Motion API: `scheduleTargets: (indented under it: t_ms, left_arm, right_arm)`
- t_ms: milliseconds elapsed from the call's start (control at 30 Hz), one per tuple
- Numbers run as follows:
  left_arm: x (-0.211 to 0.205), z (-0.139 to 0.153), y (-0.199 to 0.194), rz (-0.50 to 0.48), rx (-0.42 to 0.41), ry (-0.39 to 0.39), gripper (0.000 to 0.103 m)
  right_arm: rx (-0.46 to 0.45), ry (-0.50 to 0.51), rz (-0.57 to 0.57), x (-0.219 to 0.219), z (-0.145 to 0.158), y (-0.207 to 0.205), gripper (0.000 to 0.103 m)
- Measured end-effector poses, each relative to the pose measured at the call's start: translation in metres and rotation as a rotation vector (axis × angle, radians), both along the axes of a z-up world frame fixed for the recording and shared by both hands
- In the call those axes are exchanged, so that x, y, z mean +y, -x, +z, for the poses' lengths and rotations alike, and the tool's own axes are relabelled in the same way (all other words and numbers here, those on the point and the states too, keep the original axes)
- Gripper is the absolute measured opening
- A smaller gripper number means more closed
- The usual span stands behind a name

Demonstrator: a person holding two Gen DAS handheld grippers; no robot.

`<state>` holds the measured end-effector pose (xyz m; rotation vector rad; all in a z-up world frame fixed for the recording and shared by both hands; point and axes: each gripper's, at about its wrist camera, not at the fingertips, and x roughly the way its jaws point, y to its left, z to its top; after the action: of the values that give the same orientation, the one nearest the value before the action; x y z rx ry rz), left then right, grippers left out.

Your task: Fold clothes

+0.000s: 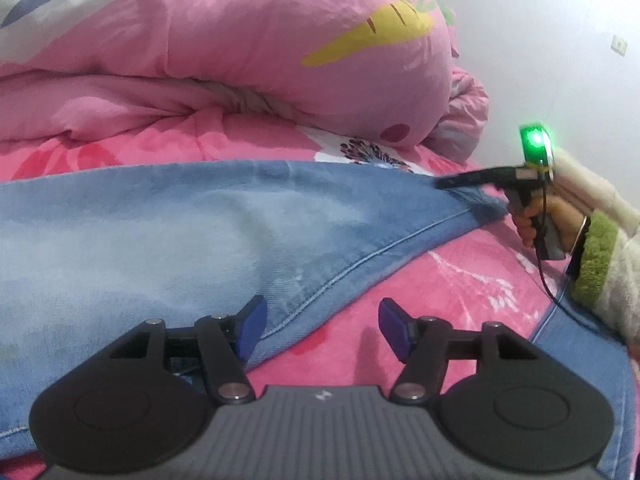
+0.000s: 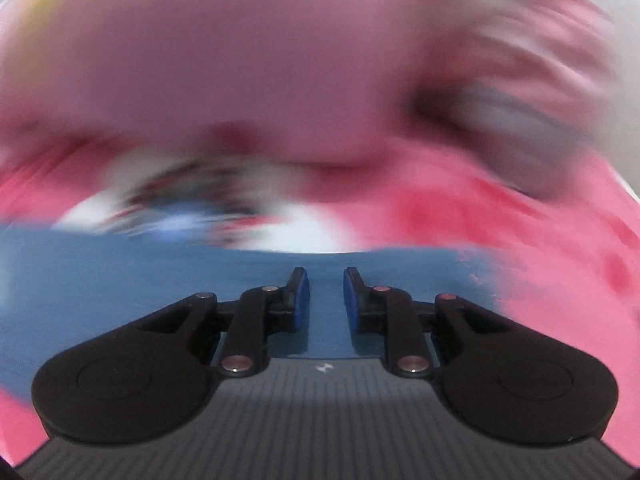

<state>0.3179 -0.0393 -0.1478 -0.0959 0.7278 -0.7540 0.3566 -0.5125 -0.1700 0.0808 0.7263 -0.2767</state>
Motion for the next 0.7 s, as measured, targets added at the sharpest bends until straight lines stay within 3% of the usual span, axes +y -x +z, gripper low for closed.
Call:
scheduleTargets:
  t_ms: [33,100,167,333,433,567,700]
  left_arm:
    - [0.001,0.0,-0.001,0.004,0.005,0.01,0.068]
    - [0.002,0.001,-0.001,0.014,0.014,0.026,0.068]
    - [0.004,0.007,0.001,0.036,0.02,0.034,0.068]
    - [0.033,0.044,0.016,0.14,0.05,0.091,0.068]
    - [0.068,0.059,0.04,0.245,0.01,0.134,0.072]
    - [0.125,0.051,0.073,0.462,-0.045,0.199,0.074]
    - [0.168,0.03,0.081,0.579,0.02,0.25,0.074]
  right_arm:
    - [0.003,-0.009,-0.062,-0.015,0.004,0.003,0.015]
    - [-0.007,-0.002,-0.117,-0.013,0.017,0.007,0.02]
    - [-0.044,-0.002,-0.097,0.005,0.033,0.01,0.02]
    - [-0.162,-0.022,0.319,0.149,0.081,-0.004,0.022]
    - [-0.191,-0.055,0.625,0.252,0.088,-0.014,0.027]
    - [-0.085,-0.17,0.933,0.366,0.069,-0.029,0.029]
    - [0.044,-0.199,1.198,0.466,0.043,-0.033,0.028]
